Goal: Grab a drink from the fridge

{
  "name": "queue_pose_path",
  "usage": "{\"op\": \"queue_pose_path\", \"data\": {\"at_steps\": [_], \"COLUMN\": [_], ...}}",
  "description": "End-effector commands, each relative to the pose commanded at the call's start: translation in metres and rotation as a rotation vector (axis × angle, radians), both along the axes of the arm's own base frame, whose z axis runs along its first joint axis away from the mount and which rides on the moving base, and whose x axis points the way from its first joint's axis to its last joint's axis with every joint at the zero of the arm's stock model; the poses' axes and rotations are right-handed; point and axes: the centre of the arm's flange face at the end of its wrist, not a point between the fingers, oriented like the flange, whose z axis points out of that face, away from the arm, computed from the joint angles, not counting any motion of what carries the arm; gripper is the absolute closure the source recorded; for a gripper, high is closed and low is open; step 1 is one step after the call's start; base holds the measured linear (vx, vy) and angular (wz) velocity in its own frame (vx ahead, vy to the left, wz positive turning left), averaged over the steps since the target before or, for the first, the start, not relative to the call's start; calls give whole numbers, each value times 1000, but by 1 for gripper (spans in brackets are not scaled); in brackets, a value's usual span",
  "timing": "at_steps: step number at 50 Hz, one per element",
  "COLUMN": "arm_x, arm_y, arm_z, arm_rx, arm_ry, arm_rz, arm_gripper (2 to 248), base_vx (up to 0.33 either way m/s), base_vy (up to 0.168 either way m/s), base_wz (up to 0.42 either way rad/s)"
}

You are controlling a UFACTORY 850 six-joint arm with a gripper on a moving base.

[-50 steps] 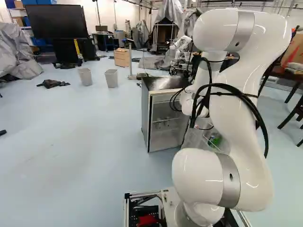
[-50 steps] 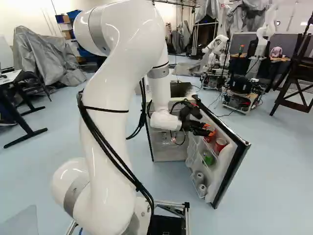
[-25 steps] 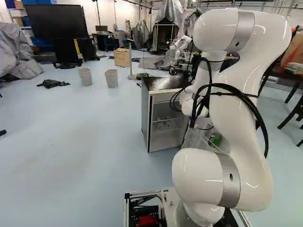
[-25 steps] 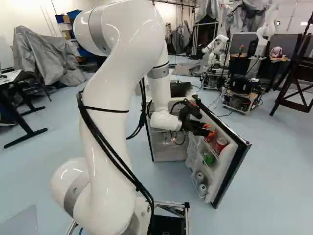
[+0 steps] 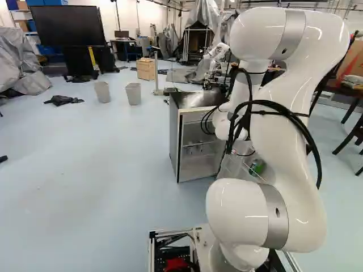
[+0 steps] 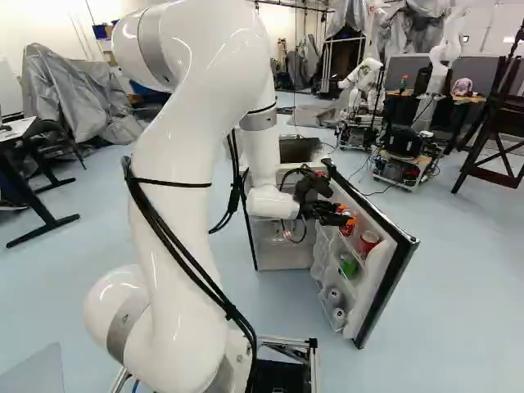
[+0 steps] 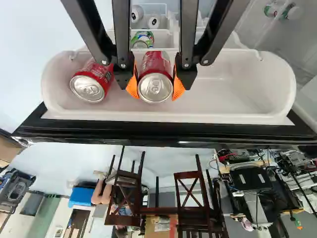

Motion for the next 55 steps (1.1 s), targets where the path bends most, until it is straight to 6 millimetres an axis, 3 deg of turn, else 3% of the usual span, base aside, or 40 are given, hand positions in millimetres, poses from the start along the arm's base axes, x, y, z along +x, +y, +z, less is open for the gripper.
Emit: {"op": "queue_pose_path", "data": {"at_steps": [55], "arm_x": [-24], "arm_y": [50], "arm_z": [20], "arm_rx": [-156], "arm_ry": [-23], "arm_rz": [109], "arm_gripper": [157], "base_vx": [0], "base_vy": [0], "base_wz": [0]}}
